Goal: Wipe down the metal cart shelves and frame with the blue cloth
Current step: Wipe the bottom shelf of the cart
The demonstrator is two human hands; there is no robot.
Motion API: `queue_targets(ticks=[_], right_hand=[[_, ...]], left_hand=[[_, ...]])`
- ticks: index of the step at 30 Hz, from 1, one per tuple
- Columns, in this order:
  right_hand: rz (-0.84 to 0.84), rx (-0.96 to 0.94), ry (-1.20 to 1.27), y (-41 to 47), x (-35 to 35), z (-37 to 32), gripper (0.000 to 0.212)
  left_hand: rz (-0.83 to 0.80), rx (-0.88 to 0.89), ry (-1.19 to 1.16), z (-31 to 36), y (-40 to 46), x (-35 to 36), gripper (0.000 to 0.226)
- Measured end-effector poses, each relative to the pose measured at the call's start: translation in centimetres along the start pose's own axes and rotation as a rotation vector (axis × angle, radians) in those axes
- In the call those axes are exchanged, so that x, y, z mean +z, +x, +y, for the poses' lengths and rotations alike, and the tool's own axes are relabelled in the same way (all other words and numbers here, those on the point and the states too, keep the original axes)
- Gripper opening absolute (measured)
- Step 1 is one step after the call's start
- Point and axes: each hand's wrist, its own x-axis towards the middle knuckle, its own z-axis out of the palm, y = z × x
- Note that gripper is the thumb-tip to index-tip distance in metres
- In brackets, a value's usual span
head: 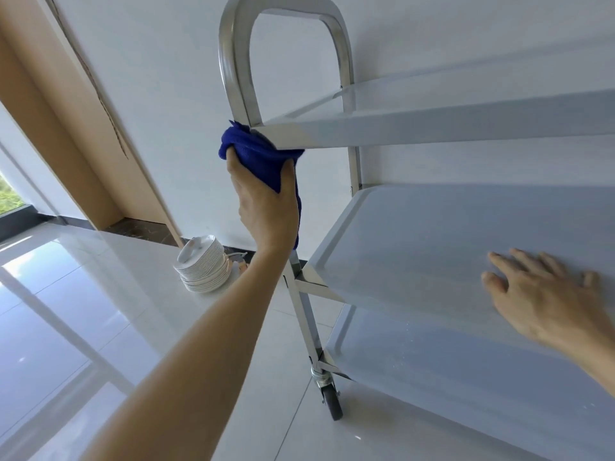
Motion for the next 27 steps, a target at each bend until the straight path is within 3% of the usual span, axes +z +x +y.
queue_targets(ticks=[5, 8, 11, 14, 20, 24, 27], right_hand=[[0.021, -0.007, 0.006, 0.1, 0.1, 0.0, 0.055], [0.044, -0.010, 0.009, -0.1, 0.0, 0.0, 0.054], [0.034, -0.009, 0.008, -0.2, -0.2, -0.2, 0.053], [0.019, -0.006, 0.007, -0.4, -0.4, -0.2, 0.053], [-0.013, -0.010, 0.017, -0.6, -0.9, -0.3, 0.056], [-0.002, -0.005, 0.021, -0.5, -0.5, -0.1, 0.056], [0.012, -0.012, 0.028, -0.1, -0.2, 0.0, 0.055]], left_hand=[[0.028, -0.010, 0.037, -3.5, -2.4, 0.7, 0.072], [-0.122, -0.196, 0.011, -7.5, -7.0, 0.0, 0.063], [-0.254, -0.385, -0.102, -8.7, -8.3, -0.6, 0.038], [-0.168, -0.232, -0.019, -6.7, -5.9, -0.8, 0.032], [0.006, -0.028, -0.070, -1.1, 0.9, -0.2, 0.055], [-0.028, -0.034, -0.046, -3.8, -1.8, -0.1, 0.055], [-0.092, -0.120, -0.063, -7.9, -6.0, -0.2, 0.043]])
